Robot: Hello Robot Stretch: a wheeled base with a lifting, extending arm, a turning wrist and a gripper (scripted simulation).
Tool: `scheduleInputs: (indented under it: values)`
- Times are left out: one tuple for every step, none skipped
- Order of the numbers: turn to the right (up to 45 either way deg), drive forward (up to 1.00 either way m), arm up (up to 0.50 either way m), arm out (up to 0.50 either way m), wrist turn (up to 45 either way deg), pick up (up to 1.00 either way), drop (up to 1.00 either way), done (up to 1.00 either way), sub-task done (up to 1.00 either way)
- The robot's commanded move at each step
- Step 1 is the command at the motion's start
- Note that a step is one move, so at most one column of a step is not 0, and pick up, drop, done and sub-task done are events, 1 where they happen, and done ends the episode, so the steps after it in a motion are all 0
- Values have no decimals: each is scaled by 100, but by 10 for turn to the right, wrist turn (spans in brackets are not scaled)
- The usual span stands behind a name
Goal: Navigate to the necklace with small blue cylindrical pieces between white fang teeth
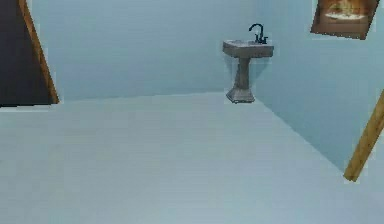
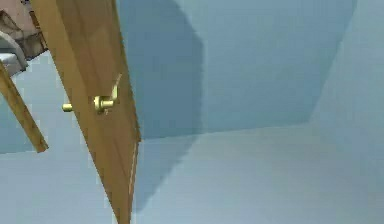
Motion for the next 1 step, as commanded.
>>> scheduleInputs:
  values:
    - [0,65,0,0,0,0,0,0,0]
